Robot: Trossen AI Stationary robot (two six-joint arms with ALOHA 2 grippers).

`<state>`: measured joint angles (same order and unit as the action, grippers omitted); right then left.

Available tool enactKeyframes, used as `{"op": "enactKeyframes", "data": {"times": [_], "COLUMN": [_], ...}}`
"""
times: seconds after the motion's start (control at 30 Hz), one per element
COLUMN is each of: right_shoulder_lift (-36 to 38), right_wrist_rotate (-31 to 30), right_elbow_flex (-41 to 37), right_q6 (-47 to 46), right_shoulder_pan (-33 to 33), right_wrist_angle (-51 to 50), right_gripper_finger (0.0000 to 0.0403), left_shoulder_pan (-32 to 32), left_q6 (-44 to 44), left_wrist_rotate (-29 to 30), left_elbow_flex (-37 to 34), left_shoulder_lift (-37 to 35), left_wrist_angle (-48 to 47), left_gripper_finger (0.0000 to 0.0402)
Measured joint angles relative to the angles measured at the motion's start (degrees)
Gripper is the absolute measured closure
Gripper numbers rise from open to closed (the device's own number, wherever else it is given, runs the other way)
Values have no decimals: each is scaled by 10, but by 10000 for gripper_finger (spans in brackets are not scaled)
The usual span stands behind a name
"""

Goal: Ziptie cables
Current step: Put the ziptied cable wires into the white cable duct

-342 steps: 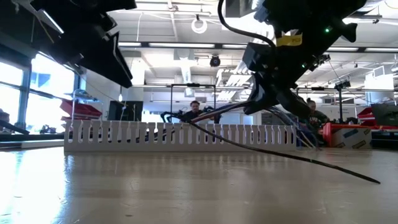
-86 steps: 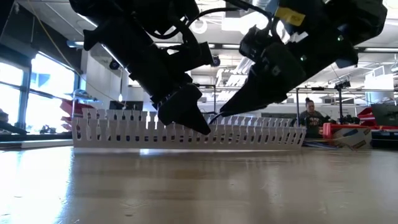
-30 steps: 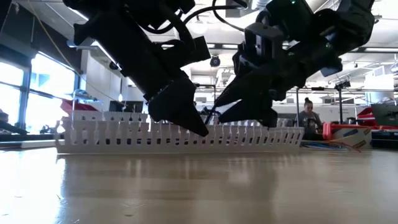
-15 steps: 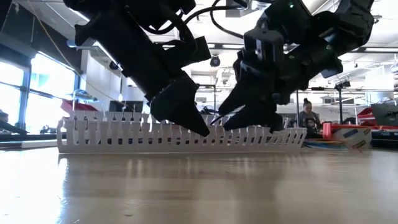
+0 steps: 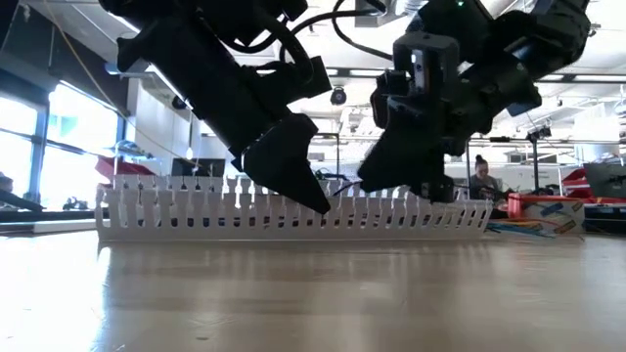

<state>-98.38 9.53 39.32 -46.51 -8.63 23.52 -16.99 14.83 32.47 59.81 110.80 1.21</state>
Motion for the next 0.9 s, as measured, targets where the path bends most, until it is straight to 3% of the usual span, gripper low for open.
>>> {"op": "enactKeyframes", "data": {"times": [0.1, 0.63, 0.77, 0.9], "right_shoulder_lift": [5, 5, 5, 5], "right_wrist_rotate": [7, 28, 33, 34], "right_elbow_flex": [23, 145, 181, 229], "right_q6": [28, 145, 172, 204], "right_shoulder_pan": [-1, 4, 4, 4], "right_wrist_angle": [-65, -324, -377, -469], "right_gripper_finger": [396, 390, 363, 303], "left_shoulder_pan": [1, 0, 0, 0], "left_q6": [1, 16, 21, 26], "left_wrist_rotate": [2, 6, 5, 8], "left_elbow_flex": [0, 0, 0, 1], "left_shoulder_lift": [0, 0, 0, -2], "left_wrist_angle": [1, 22, 31, 36], "left_gripper_finger": [401, 401, 401, 401]}}
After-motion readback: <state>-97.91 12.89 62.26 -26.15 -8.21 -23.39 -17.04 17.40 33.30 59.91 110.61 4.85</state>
